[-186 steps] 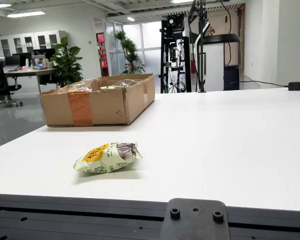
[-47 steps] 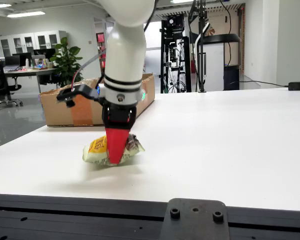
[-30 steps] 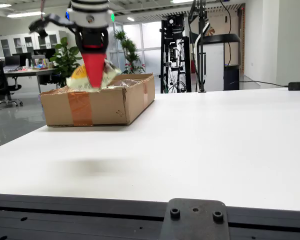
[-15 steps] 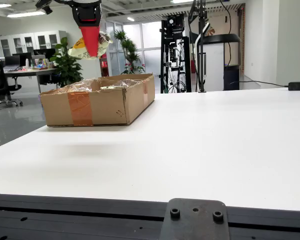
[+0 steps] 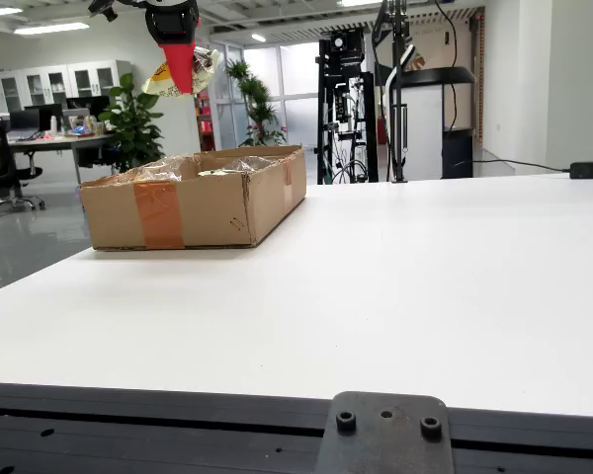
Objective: Grasp a snack and put it in the bin.
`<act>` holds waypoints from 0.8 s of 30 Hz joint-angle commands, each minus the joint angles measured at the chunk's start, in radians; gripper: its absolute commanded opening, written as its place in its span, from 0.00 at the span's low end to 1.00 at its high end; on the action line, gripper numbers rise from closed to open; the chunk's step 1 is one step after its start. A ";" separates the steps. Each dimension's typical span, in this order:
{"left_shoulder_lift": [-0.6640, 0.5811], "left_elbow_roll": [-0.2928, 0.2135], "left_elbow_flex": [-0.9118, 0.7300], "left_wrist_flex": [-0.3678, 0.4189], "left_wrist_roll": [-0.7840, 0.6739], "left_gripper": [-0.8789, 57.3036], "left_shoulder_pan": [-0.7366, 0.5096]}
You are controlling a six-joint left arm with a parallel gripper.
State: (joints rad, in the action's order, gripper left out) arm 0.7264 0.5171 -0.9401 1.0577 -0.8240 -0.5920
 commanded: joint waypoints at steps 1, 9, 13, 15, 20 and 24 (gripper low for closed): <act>0.044 -0.004 0.079 -0.017 0.070 0.37 0.024; 0.149 -0.011 0.266 -0.006 0.167 0.66 0.059; 0.217 -0.013 0.384 0.031 0.216 0.72 0.063; 0.248 -0.014 0.436 0.053 0.241 0.72 0.060; 0.292 -0.017 0.505 0.106 0.283 0.60 0.034; 0.299 -0.018 0.517 0.153 0.295 0.48 0.002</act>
State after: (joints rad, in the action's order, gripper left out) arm 1.0294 0.4996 -0.4174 1.1853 -0.5294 -0.5699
